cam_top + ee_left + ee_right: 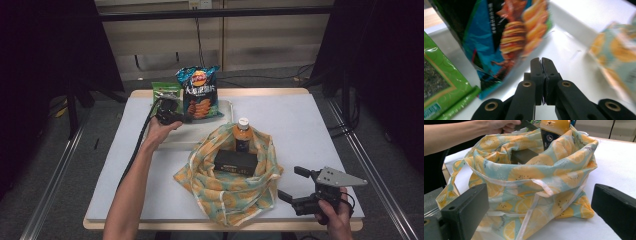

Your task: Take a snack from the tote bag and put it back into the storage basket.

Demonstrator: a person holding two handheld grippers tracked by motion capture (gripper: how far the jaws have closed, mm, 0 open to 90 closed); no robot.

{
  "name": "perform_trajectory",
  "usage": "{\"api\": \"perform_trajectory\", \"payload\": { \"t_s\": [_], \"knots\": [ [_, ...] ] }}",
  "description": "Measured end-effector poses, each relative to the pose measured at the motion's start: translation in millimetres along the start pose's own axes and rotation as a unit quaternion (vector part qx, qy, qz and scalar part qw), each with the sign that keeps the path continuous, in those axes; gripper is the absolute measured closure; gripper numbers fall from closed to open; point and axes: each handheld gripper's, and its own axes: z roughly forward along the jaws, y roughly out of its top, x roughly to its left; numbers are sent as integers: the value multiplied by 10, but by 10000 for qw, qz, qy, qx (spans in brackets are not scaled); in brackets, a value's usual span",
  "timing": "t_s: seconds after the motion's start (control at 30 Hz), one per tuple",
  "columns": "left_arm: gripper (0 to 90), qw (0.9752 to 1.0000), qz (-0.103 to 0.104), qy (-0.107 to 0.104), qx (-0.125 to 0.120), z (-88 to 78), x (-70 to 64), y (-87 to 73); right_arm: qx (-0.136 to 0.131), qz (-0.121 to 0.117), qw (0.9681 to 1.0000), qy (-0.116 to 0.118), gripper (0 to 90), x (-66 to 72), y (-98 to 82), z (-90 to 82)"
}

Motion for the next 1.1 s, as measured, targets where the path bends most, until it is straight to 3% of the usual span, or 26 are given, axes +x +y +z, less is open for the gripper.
{"api": "perform_trajectory", "payload": {
  "t_s": [0.23, 0.37, 0.43, 0.63, 0.8, 0.87, 0.97, 1.03, 1.07, 1.1],
  "knots": [
    [826, 9992, 183, -139, -324, -275, -237, -64, 56, 8, 10000, -70, 24, 20, 14, 18],
    [825, 9978, 374, -308, -455, -381, -401, -122, 88, 91, 9998, -138, 46, 6, 26, 26],
    [827, 9971, 506, -357, -448, -425, -484, -144, 106, 129, 9998, -61, 54, -8, 28, 42],
    [827, 9918, 750, -711, -755, -581, -789, -208, 81, 106, 9998, -129, 141, 12, 65, 73],
    [855, 9856, 1027, -914, -987, -706, -1063, -203, 102, 59, 9998, -146, 214, 34, 96, 102],
    [855, 9841, 1015, -1052, -1007, -714, -1150, -206, 129, 43, 9998, -134, 243, 39, 107, 115],
    [831, 9847, 1101, -1049, -853, -660, -1249, -248, 80, 77, 9999, -119, 242, 38, 135, 124],
    [803, 9848, 1035, -1114, -835, -608, -1280, -289, -27, 244, 9997, -26, 229, 29, 155, 125],
    [795, 9841, 1002, -1181, -864, -573, -1291, -309, -20, 248, 9997, -28, 229, 34, 169, 129],
    [790, 9851, 979, -1175, -789, -520, -1305, -324, -12, 180, 9998, -46, 230, 39, 185, 138]
  ]
}}
